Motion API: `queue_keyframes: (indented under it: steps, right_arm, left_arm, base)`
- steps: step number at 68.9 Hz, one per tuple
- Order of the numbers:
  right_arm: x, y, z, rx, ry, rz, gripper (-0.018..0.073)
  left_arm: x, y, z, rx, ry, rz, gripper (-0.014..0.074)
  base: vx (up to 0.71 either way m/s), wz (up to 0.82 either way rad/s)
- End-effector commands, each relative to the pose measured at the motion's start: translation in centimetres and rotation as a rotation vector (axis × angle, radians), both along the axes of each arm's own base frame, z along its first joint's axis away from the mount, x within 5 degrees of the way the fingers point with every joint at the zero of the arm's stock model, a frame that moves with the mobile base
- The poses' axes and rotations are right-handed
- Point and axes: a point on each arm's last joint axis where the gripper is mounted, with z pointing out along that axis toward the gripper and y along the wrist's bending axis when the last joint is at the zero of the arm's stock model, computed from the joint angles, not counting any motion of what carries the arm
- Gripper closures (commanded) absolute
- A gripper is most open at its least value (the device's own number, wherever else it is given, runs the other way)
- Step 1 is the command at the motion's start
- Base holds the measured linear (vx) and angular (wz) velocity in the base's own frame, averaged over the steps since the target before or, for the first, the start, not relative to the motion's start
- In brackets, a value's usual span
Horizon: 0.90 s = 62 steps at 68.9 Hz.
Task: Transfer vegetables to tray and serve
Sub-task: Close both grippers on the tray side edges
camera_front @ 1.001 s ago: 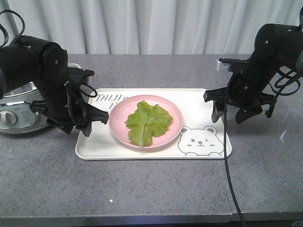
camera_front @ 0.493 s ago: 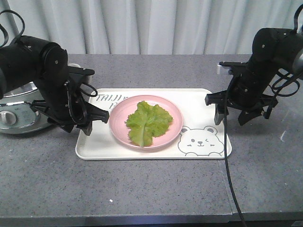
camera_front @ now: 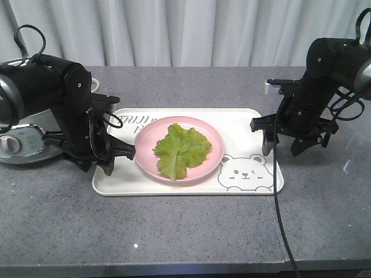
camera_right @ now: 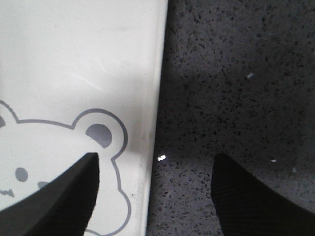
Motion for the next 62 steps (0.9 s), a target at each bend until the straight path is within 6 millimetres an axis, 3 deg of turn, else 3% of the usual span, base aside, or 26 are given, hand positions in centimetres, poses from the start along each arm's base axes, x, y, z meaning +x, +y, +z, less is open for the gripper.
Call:
queue_keyframes:
  steps: [1, 18, 32, 41, 58, 62]
  right_arm:
    - [-0.7, -0.2, 1.7, -0.003, 0.001, 0.006, 0.0079]
    - [-1.7, -0.9, -1.6, -0.077, 0.08, 0.025, 0.0081]
    - [-2.0, -0.8, -2.8, -0.061, 0.079, 0.024, 0.0125]
    - [-2.0, -0.4, -2.9, -0.019, 0.076, 0.037, 0.0242]
    - [-2.0, 0.2, -2.8, 0.042, 0.069, 0.082, 0.0556]
    - [-2.0, 0.3, -2.8, 0.053, 0.068, 0.089, 0.0575]
  left_arm:
    - [0.0, 0.0, 1.9, -0.026, -0.067, 0.003, 0.0233]
    - [0.4, -0.2, 0.4, -0.013, -0.025, 0.0, 0.0233]
    - [0.5, -0.3, -0.2, -0.016, -0.004, -0.018, 0.0242]
    - [0.5, -0.6, -0.3, -0.043, 0.008, -0.027, 0.0298]
    - [0.3, -1.2, -0.3, -0.11, 0.023, -0.056, 0.0564]
    - [0.3, -1.4, -0.2, -0.127, 0.022, -0.061, 0.0605]
  base:
    - [0.0, 0.0]
    - [0.0, 0.0]
    - [0.0, 0.0]
    - [0.0, 0.0]
    - [0.0, 0.0]
    - [0.0, 0.0]
